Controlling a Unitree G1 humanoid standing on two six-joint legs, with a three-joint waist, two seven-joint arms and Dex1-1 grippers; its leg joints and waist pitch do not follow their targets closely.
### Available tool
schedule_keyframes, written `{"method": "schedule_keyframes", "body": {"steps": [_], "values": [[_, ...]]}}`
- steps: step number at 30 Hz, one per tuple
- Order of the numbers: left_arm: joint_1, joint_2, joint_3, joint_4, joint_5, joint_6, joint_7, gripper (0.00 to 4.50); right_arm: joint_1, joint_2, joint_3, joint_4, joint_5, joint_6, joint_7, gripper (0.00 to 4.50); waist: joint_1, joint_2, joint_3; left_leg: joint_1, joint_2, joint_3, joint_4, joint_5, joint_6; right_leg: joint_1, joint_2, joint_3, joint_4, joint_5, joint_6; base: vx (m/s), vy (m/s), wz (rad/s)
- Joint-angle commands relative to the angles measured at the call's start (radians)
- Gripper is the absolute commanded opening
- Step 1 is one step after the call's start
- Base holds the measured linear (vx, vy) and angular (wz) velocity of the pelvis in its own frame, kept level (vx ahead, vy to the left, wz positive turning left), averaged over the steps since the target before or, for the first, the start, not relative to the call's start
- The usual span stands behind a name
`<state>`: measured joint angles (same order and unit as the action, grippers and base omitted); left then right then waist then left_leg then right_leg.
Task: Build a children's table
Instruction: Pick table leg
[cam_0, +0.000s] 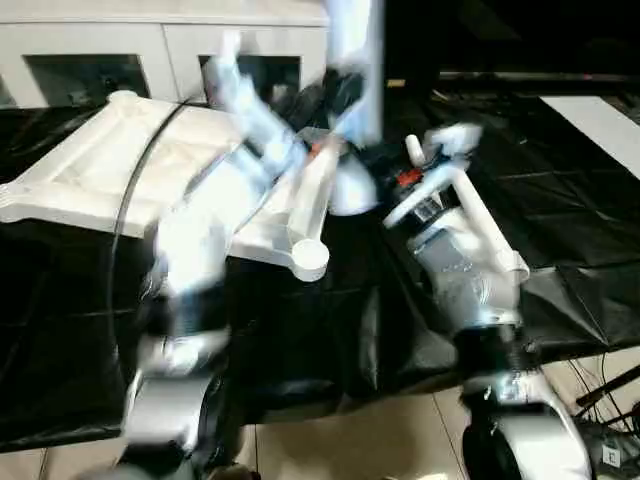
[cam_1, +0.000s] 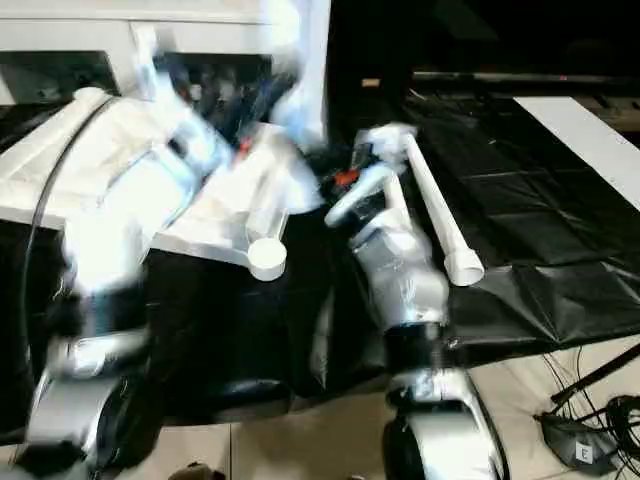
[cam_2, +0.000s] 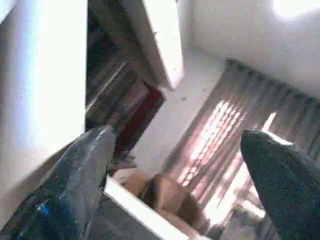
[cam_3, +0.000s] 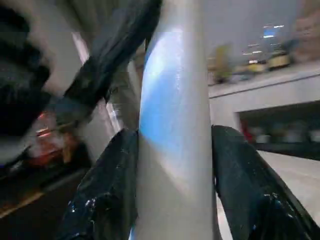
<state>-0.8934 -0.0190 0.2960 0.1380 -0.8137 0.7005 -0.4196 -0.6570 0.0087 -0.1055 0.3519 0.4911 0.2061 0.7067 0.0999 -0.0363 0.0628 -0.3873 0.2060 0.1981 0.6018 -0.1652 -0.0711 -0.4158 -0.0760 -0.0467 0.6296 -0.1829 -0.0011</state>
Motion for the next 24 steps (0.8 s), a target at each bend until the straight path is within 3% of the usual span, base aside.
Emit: {"method": "schedule_keyframes", "body": {"steps": [1, 3, 4, 5, 6, 8, 9, 13, 14, 15, 16, 18, 19, 24], "values": [[-0.015, 0.003, 0.004, 0.045, -0.004, 0.027, 0.019, 4.5, 0.018, -0.02, 0.043, -0.071, 0.024, 0.032, 0.072, 1.84, 0.007, -0.002, -0.074, 0.02, 0.016, -0.012, -0.068, -0.178, 0.023, 0.057, -0.05, 0.034, -0.074, -0.155, -0.19, 0.0, 0.0, 0.0], [-0.019, 0.001, 0.005, 0.046, -0.001, 0.045, 0.023, 4.5, 0.031, -0.028, 0.059, -0.088, 0.013, 0.037, 0.091, 1.84, 0.012, -0.004, -0.075, 0.019, 0.016, -0.011, -0.067, -0.164, 0.021, 0.058, -0.05, 0.034, -0.073, -0.137, -0.187, 0.0, 0.0, 0.0], [-0.019, 0.0, 0.003, 0.046, 0.012, 0.058, 0.03, 4.5, 0.041, -0.034, 0.067, -0.108, 0.012, 0.049, 0.102, 1.84, 0.014, -0.015, -0.076, 0.017, 0.015, -0.01, -0.066, -0.15, 0.026, 0.058, -0.05, 0.035, -0.072, -0.122, -0.187, 0.0, 0.0, 0.0], [-0.018, 0.008, -0.005, 0.05, 0.026, 0.059, 0.032, 4.5, 0.047, -0.037, 0.072, -0.124, 0.017, 0.061, 0.105, 1.84, 0.016, -0.014, -0.077, 0.017, 0.015, -0.011, -0.065, -0.142, 0.028, 0.06, -0.051, 0.034, -0.069, -0.116, -0.189, 0.0, 0.0, 0.0], [-0.012, 0.016, -0.016, 0.053, 0.045, 0.053, 0.035, 4.5, 0.051, -0.036, 0.077, -0.134, 0.017, 0.063, 0.101, 1.84, 0.019, -0.005, -0.078, 0.018, 0.016, -0.013, -0.065, -0.124, 0.031, 0.059, -0.052, 0.034, -0.067, -0.098, -0.19, 0.0, 0.0, 0.0], [0.002, 0.036, -0.034, 0.058, 0.069, 0.032, 0.058, 4.5, 0.049, -0.033, 0.075, -0.129, -0.002, 0.045, 0.065, 1.84, 0.016, 0.001, -0.079, 0.018, 0.017, -0.013, -0.065, -0.122, 0.028, 0.057, -0.05, 0.033, -0.066, -0.075, -0.194, 0.0, 0.0, 0.0], [0.002, 0.036, -0.034, 0.058, 0.069, 0.032, 0.058, 4.5, 0.049, -0.033, 0.075, -0.129, -0.002, 0.045, 0.065, 1.84, 0.015, -0.001, -0.079, 0.017, 0.016, -0.013, -0.065, -0.121, 0.026, 0.058, -0.05, 0.033, -0.066, -0.072, -0.195, 0.0, 0.0, 0.0], [0.032, 0.068, -0.056, 0.035, 0.096, 0.018, 0.058, 4.5, 0.012, -0.033, 0.015, -0.066, -0.07, -0.04, -0.083, 1.84, 0.012, -0.001, -0.077, 0.018, 0.015, -0.013, -0.067, -0.136, 0.002, 0.058, -0.052, 0.033, -0.067, -0.096, -0.19, 0.0, 0.0, 0.0], [0.055, 0.093, -0.079, 0.003, 0.122, 0.02, 0.042, 4.5, -0.014, -0.037, -0.027, -0.05, -0.061, -0.053, -0.128, 1.84, 0.01, -0.003, -0.078, 0.019, 0.018, -0.014, -0.069, -0.142, -0.002, 0.057, -0.054, 0.033, -0.066, -0.111, -0.187, 0.0, 0.0, 0.0], [0.061, 0.099, -0.087, -0.006, 0.132, 0.02, 0.036, 4.5, -0.02, -0.039, -0.039, -0.049, -0.053, -0.051, -0.133, 1.84, 0.009, -0.001, -0.077, 0.021, 0.019, -0.014, -0.07, -0.148, -0.004, 0.056, -0.053, 0.033, -0.068, -0.12, -0.185, 0.0, 0.0, 0.0], [0.076, 0.119, -0.112, -0.023, 0.159, 0.01, 0.021, 4.5, -0.028, -0.044, -0.044, -0.053, -0.046, -0.046, -0.13, 1.84, 0.008, -0.006, -0.078, 0.023, 0.019, -0.012, -0.068, -0.146, -0.005, 0.056, -0.051, 0.034, -0.066, -0.117, -0.181, 0.0, 0.0, 0.0], [0.084, 0.131, -0.128, -0.031, 0.175, 0.002, 0.013, 4.5, -0.031, -0.048, -0.043, -0.056, -0.046, -0.044, -0.126, 1.84, 0.009, -0.002, -0.077, 0.024, 0.019, -0.012, -0.068, -0.147, -0.002, 0.053, -0.049, 0.035, -0.065, -0.106, -0.166, 0.0, 0.0, 0.0], [0.095, 0.144, -0.144, -0.041, 0.185, -0.006, 0.002, 4.5, -0.03, -0.051, -0.028, -0.073, -0.052, -0.037, -0.105, 1.84, 0.01, -0.01, -0.077, 0.023, 0.018, -0.011, -0.068, -0.135, 0.004, 0.055, -0.048, 0.035, -0.064, -0.099, -0.158, 0.0, 0.0, 0.0], [0.099, 0.145, -0.144, -0.043, 0.173, -0.015, -0.002, 4.5, -0.003, -0.052, 0.026, -0.109, -0.059, -0.016, -0.067, 1.84, 0.01, 0.002, -0.079, 0.022, 0.016, -0.012, -0.067, -0.13, -0.004, 0.056, -0.047, 0.034, -0.058, -0.041, -0.183, 0.0, 0.0, 0.0]]}}
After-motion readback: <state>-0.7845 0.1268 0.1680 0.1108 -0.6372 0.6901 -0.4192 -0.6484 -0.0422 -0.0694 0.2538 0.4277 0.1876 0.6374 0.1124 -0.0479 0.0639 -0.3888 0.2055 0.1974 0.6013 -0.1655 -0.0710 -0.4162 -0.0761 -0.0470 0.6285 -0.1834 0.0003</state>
